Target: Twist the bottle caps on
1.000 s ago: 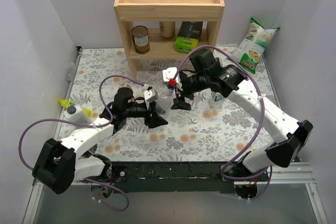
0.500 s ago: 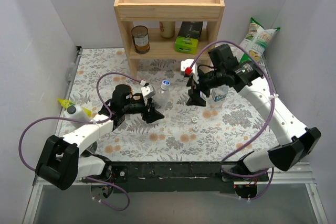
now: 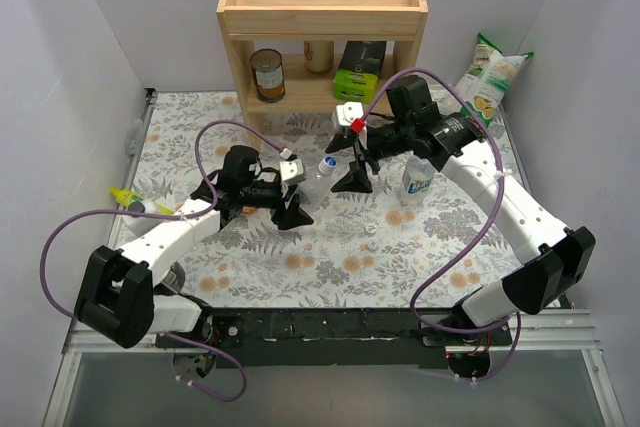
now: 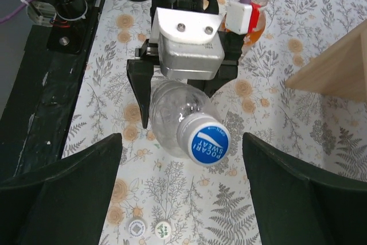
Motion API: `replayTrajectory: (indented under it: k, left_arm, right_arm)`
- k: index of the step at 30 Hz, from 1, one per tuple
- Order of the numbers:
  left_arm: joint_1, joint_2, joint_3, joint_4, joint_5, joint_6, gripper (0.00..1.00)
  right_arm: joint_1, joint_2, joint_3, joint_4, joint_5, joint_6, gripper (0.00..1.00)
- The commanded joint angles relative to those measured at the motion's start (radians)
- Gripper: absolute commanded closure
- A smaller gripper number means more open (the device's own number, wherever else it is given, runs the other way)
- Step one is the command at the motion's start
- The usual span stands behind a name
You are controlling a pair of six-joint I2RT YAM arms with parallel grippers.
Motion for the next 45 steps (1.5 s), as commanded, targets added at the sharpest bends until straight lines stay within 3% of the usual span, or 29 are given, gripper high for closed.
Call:
replayTrajectory:
  k: [1,8,13,21,25,27,31,33,41,45]
  left_arm:
    - [-0.006,0.020,0.036,-0.044,0.035,0.046,1.00]
    - [-0.004,0.032,0.069,-0.015,-0.004,-0.008,1.00]
    - [0.013,0.040,0.061,0.074,-0.008,-0.144,1.00]
    - [0.016,0.020,0.046,0.134,-0.051,-0.149,1.00]
    - [0.007,0.026,0.055,0.041,-0.010,0.005,1.00]
    - [0.000,0.041,0.093,-0.114,-0.001,0.173,1.00]
    - [0.000,0.052,0.133,-0.262,-0.023,0.375,1.00]
    - [0.000,0.063,0.156,-0.319,-0.033,0.442,1.00]
    - [-0.003,0.106,0.202,-0.339,-0.051,0.447,1.00]
    - [-0.010,0.114,0.211,-0.326,-0.053,0.434,1.00]
  right_arm:
    - [0.021,-0.044,-0.040,0.103,-0.054,0.009,0.08]
    - [0.037,-0.046,-0.062,0.021,-0.025,-0.045,0.10]
    - [0.037,-0.067,-0.088,-0.012,0.038,-0.057,0.10]
    - [0.014,-0.063,-0.121,-0.069,0.101,0.050,0.14]
    - [-0.040,-0.069,-0.079,0.015,0.157,0.069,0.13]
    - [-0.078,-0.073,-0.023,0.049,0.141,0.029,0.12]
    - [-0.083,-0.086,0.023,-0.060,0.083,-0.327,0.13]
    - [-0.081,-0.086,0.018,-0.136,0.068,-0.408,0.15]
    - [-0.040,-0.076,0.000,-0.295,0.034,-0.618,0.25]
    - [-0.023,-0.093,-0.032,-0.284,0.025,-0.617,0.29]
